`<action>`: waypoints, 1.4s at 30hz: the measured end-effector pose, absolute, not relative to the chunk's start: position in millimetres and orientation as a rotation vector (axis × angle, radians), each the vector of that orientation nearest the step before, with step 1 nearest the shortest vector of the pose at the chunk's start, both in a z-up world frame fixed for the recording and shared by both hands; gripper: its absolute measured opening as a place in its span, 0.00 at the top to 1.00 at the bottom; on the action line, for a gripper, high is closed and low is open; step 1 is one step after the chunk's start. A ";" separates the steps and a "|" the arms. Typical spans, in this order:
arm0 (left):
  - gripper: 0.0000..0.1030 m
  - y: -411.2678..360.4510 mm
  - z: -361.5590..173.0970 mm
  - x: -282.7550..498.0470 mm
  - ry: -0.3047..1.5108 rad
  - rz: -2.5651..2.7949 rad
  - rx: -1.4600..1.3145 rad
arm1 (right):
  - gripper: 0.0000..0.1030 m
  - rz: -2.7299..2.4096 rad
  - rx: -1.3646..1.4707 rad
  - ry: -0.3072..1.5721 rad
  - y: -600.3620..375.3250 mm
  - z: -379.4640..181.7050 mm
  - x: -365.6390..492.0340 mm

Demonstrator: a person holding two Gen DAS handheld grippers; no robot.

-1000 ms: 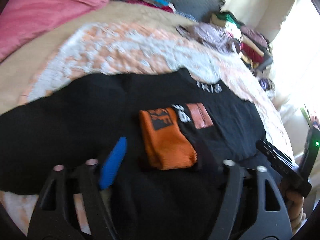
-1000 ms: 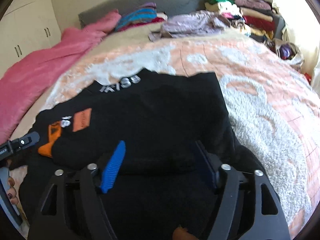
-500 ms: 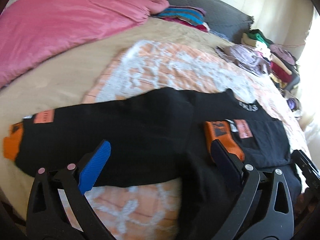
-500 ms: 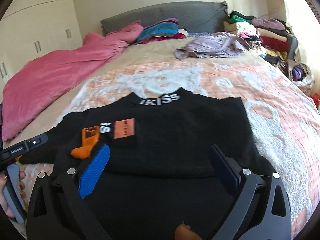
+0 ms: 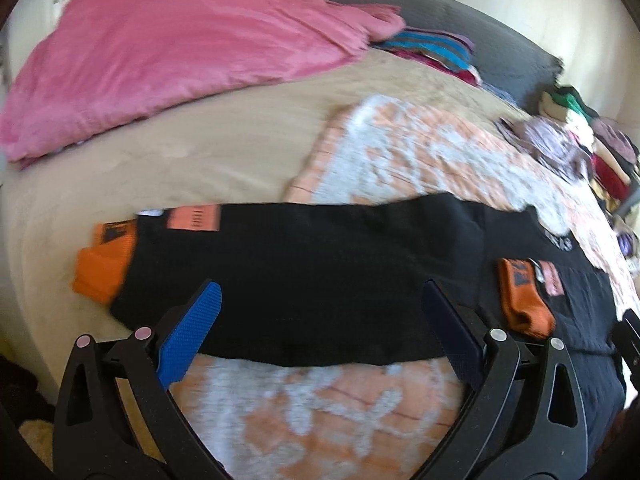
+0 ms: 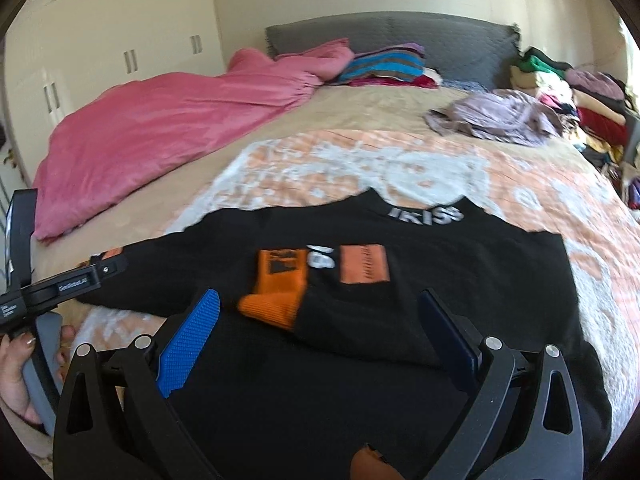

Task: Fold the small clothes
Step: 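Grasp the orange cuff of the other sleeve with the left gripper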

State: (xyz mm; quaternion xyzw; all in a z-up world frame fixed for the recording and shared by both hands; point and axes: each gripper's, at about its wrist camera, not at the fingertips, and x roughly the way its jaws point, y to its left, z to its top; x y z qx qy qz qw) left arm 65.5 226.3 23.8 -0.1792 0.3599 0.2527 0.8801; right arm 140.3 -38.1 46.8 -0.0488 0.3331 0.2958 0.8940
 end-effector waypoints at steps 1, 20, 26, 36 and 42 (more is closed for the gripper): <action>0.09 231.2 23.9 61.6 0.746 0.549 -0.383 | 0.05 0.628 -0.111 0.686 -30.9 49.0 137.8; 0.09 310.1 4.0 3.2 0.708 0.865 -0.690 | 0.05 0.816 -0.239 0.732 66.0 44.0 120.9; 0.09 325.5 -4.9 1.9 0.714 0.874 -0.742 | 0.05 0.892 -0.296 0.765 97.1 28.8 111.8; 0.19 339.4 -13.9 8.1 0.693 0.837 -0.777 | 0.05 0.940 -0.344 0.782 128.1 12.9 102.8; 0.66 340.6 -13.9 11.2 0.681 0.825 -0.772 | 0.05 0.915 -0.320 0.788 121.1 11.9 102.7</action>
